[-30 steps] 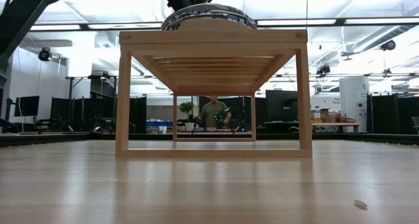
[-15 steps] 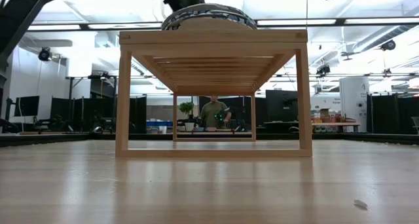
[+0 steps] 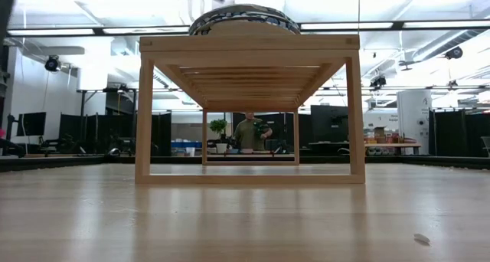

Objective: Place and stack bowls onto a shelf
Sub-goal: Return to Home Position

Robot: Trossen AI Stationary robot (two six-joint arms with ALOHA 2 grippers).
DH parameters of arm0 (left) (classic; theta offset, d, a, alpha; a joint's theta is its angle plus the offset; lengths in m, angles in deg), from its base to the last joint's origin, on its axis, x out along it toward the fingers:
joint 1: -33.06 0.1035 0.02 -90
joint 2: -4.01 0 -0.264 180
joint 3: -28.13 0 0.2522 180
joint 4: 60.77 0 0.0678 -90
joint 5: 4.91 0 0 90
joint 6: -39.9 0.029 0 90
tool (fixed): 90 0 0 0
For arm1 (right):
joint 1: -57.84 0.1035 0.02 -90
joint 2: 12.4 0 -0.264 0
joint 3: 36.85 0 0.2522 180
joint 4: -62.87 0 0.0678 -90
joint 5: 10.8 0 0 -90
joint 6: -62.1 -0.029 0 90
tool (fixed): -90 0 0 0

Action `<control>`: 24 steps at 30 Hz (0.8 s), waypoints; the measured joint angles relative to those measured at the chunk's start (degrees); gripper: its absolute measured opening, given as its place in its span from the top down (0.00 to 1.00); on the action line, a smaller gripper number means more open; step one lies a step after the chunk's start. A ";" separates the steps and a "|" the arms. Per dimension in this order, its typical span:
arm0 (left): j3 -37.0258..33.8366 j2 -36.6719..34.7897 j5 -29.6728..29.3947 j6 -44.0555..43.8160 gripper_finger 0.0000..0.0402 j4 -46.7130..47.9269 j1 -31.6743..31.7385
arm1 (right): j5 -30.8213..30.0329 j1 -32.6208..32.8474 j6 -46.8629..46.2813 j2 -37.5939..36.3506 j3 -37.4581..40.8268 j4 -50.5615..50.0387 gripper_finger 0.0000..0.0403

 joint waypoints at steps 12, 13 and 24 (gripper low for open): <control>-49.11 -32.37 -8.61 0.15 0.69 -35.39 -26.43 | 10.47 -6.53 0.96 -4.21 7.55 13.23 0.98; -53.18 -34.85 -8.64 0.12 0.69 -38.90 -28.18 | 11.89 -7.88 0.76 -4.22 8.10 14.23 0.98; -82.92 -57.53 -8.81 0.08 0.69 -57.51 -32.47 | 21.85 -19.96 -2.13 -6.77 9.56 12.75 0.98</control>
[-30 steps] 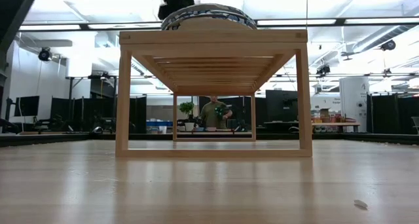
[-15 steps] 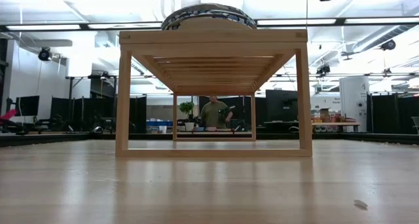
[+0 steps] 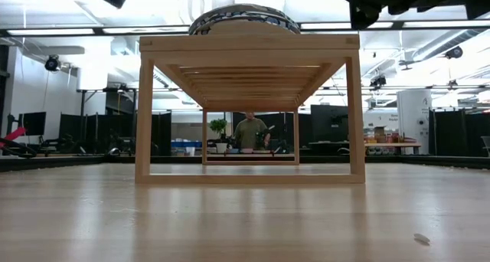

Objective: Place and stack bowls onto a shelf
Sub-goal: Return to Home Position

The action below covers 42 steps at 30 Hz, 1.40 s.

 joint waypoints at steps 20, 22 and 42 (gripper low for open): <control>-20.00 -33.51 -5.93 0.17 0.89 -1.84 0.46 | -5.55 -2.29 -1.15 -29.04 15.79 -4.02 0.98; -21.52 -36.28 -5.98 0.46 0.92 -1.79 0.46 | -5.64 -2.29 -1.09 -33.42 16.87 -5.96 0.98; -40.53 -39.40 0.10 3.27 1.00 -15.32 0.66 | -4.05 -2.29 -2.99 -50.50 23.52 -17.52 0.98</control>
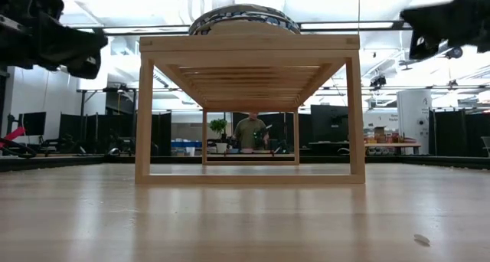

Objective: Place and stack bowls onto a shelf
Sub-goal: Return to Home Position

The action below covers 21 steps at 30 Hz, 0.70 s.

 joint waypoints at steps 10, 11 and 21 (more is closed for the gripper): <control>-0.32 3.23 -12.23 -3.13 1.00 -4.27 0.22 | 0.29 0.00 7.18 -0.33 1.97 -2.26 0.98; -0.32 3.41 -14.06 -4.44 1.00 -3.41 0.22 | -0.09 0.00 7.49 -0.18 1.97 -2.70 0.98; -0.28 6.96 -18.95 -7.61 1.00 -2.83 0.17 | -1.53 0.00 12.23 2.74 1.67 -7.09 0.98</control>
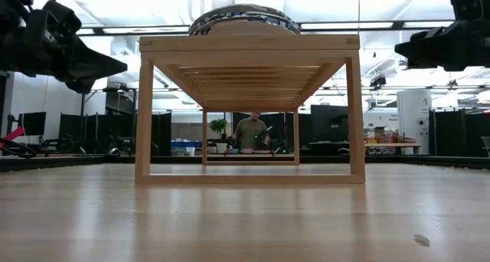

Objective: Place and stack bowls onto a shelf
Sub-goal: Return to Home Position

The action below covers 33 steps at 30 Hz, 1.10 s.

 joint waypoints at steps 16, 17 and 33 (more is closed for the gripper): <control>0.09 3.97 0.01 0.00 1.00 0.23 0.00 | -0.03 0.00 -7.33 1.36 -0.04 0.00 0.98; 0.13 4.08 0.02 0.00 1.00 0.26 0.00 | -0.03 0.00 -7.33 1.39 -0.04 0.01 0.98; 0.39 5.08 0.02 0.01 1.00 0.25 0.00 | -0.07 0.00 -7.33 1.41 -0.04 0.18 0.98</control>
